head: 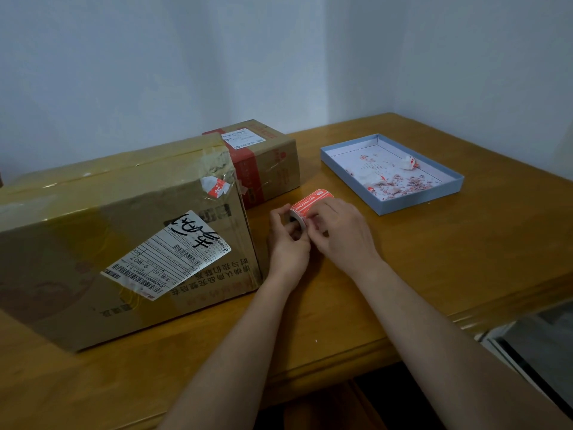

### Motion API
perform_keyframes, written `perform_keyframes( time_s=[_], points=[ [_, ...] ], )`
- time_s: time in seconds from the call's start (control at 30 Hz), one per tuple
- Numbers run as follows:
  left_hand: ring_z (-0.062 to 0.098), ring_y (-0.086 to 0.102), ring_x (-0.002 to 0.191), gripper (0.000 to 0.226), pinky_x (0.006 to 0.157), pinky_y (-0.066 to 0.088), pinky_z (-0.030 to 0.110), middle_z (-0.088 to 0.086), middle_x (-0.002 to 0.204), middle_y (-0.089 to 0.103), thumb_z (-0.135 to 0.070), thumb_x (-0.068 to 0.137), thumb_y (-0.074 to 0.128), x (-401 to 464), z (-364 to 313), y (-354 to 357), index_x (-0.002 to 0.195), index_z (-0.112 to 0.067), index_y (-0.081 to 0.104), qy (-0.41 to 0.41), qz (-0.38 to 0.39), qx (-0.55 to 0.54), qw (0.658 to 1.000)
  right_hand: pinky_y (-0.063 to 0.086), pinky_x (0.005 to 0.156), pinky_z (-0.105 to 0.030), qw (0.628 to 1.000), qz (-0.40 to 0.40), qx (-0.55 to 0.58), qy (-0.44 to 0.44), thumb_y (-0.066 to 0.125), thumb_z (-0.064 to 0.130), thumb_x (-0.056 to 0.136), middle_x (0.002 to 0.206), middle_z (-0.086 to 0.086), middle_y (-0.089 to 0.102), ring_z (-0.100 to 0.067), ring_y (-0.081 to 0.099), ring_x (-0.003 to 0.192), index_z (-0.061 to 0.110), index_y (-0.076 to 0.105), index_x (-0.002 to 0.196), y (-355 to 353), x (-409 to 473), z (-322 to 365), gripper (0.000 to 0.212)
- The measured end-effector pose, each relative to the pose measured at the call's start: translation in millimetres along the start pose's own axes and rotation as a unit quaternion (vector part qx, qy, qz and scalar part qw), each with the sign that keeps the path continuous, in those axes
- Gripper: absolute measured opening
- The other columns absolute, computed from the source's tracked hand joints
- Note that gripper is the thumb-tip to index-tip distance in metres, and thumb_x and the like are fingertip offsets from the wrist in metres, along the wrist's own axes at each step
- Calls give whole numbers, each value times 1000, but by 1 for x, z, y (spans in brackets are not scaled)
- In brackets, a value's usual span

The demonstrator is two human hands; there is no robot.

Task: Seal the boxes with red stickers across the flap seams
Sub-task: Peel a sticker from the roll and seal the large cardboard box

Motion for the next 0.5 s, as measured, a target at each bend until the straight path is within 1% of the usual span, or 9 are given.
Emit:
perform_keyframes(
  time_s=[0.03, 0.1, 0.23, 0.3, 0.37, 0.4, 0.5],
  points=[
    [7, 66, 96, 51, 76, 54, 17, 3, 116, 68, -6, 93, 61, 0, 0, 0, 132, -27, 36, -2, 1, 1, 1000, 39, 76, -22, 1000, 2, 6, -1, 58, 26, 89, 95, 0, 65, -13, 57, 87, 14, 65, 96, 0, 0, 0, 16],
    [10, 66, 98, 51, 74, 54, 17, 4, 117, 68, -6, 93, 60, 0, 1, 0, 133, -28, 36, -4, -1, 5, 1000, 40, 77, -22, 1000, 3, 9, -2, 61, 26, 89, 98, 0, 66, -14, 58, 90, 14, 66, 98, 1, 0, 0, 16],
    [6, 65, 95, 49, 69, 51, 13, 2, 115, 68, -10, 94, 60, 1, 1, 0, 131, -30, 36, -1, -1, 13, 1000, 50, 78, -31, 1000, -8, 26, 9, 66, 17, 88, 98, -3, 67, -17, 59, 90, 11, 68, 96, 2, 0, -4, 10],
    [6, 65, 95, 49, 74, 52, 18, 1, 114, 69, -12, 94, 61, 1, 1, 0, 131, -31, 36, 0, -1, 16, 1000, 49, 76, -31, 1000, -10, 27, 9, 66, 17, 88, 97, -3, 66, -17, 58, 89, 11, 68, 95, 2, 0, -4, 9],
    [11, 66, 96, 49, 81, 55, 26, 1, 113, 69, -10, 93, 61, 2, 2, 0, 131, -29, 36, -1, -2, 14, 1000, 47, 73, -28, 1000, -10, 15, 7, 66, 18, 88, 98, -3, 65, -16, 57, 88, 11, 68, 95, 2, 1, -3, 10],
    [12, 67, 96, 49, 82, 55, 28, 1, 112, 70, -8, 93, 60, 2, 2, 0, 132, -28, 36, 1, -2, 13, 1000, 46, 72, -28, 1000, -12, 11, 5, 66, 19, 87, 97, -3, 65, -17, 57, 87, 11, 68, 94, 2, 1, -2, 11],
    [8, 66, 94, 49, 79, 54, 23, -1, 110, 68, -8, 93, 61, 1, 1, 0, 132, -28, 36, 4, -4, 16, 1000, 48, 71, -29, 1000, -15, 14, 11, 65, 18, 87, 96, -3, 65, -17, 57, 87, 10, 68, 93, 1, 1, -1, 11]
  ],
)
Point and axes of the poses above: each hand's wrist, its own x-axis towards the middle knuckle, its own y-axis out of the palm, z = x × y, the point moved 10 cm from there along x, towards the middle knuckle
